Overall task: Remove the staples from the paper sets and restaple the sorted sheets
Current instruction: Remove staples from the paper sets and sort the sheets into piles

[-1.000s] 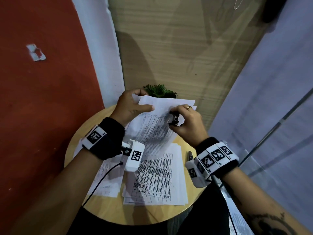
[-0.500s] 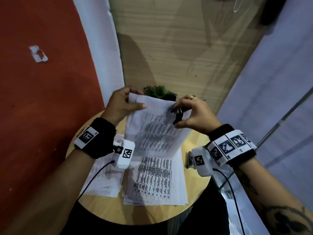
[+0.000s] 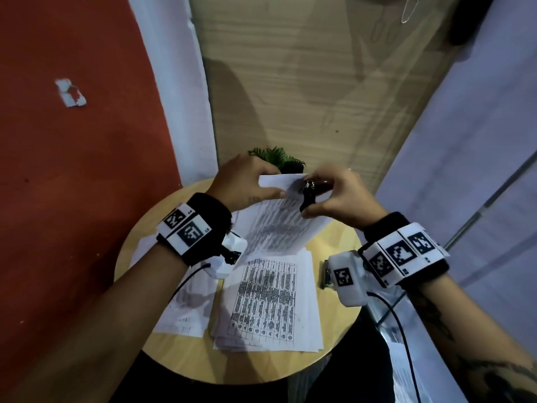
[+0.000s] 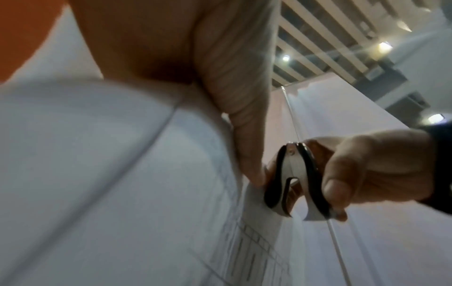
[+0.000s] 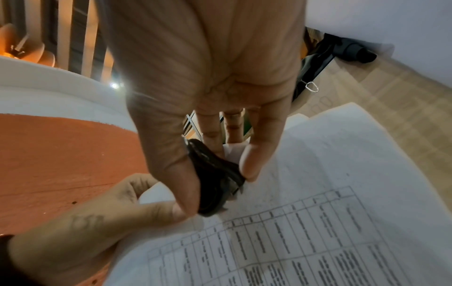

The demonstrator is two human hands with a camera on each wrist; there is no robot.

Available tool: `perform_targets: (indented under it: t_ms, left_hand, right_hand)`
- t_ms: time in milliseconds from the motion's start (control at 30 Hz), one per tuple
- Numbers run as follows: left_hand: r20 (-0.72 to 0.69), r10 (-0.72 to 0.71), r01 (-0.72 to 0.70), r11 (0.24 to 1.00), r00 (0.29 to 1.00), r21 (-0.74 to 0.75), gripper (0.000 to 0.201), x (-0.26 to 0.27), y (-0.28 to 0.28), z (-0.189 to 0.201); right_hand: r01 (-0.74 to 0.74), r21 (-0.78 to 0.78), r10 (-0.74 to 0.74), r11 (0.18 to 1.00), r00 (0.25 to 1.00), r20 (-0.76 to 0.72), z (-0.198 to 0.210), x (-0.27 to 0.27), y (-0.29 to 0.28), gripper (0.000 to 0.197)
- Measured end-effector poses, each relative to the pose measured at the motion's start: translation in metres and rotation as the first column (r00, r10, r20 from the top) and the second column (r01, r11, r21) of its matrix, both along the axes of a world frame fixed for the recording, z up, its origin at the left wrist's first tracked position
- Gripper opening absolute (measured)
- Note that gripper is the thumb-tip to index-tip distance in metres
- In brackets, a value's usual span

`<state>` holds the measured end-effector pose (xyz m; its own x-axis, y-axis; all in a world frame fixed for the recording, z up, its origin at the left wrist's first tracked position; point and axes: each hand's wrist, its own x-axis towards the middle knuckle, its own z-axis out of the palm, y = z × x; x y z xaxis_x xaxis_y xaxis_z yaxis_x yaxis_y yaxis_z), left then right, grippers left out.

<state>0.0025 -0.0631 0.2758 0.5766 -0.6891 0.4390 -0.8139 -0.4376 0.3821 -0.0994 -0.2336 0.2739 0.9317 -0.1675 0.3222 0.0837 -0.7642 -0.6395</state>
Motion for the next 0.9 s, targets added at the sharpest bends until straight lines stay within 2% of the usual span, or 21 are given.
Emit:
perform_targets:
  t_ms: [67,200,267,333,433,733,900]
  left_hand:
    - [-0.082,-0.027,0.025,0.999,0.996,-0.025,0.036,0.002,-0.001,-0.002]
    - [-0.159,-0.116,0.106,0.992,0.98,-0.072,0.058,0.006,0.0,-0.004]
    - [-0.206,-0.15,0.127,0.985,0.967,-0.118,0.063,0.006,0.001,-0.002]
    - [-0.264,-0.149,0.113,0.983,0.953,-0.146,0.059,0.005,0.003,0.001]
    - [-0.288,-0.157,0.114,0.98,0.945,-0.161,0.061,0.004,0.005,0.005]
    - [-0.328,-0.168,0.099,0.971,0.93,-0.216,0.039,-0.004,0.007,0.014]
    - [-0.399,-0.233,0.137,0.958,0.887,-0.253,0.043,-0.009,0.009,0.016]
  right_hand:
    - [-0.016,0.003,0.016,1.0,1.0,0.005,-0.002,-0.003,0.0,0.049]
    - [-0.032,-0.02,0.033,0.999,0.998,0.06,-0.003,-0.007,-0.001,0.047]
    - [-0.051,-0.004,0.05,0.999,0.982,0.182,-0.006,-0.01,0.001,0.045]
    - [-0.067,0.013,0.058,0.998,0.935,0.35,-0.01,-0.015,0.007,0.041]
    - [-0.064,-0.111,0.111,0.992,0.857,0.503,-0.016,-0.016,0.016,0.037]
    - [-0.103,-0.241,0.223,0.965,0.802,0.554,-0.017,-0.009,0.017,0.032]
    - [-0.103,-0.275,0.245,0.956,0.794,0.556,-0.014,-0.01,0.018,0.031]
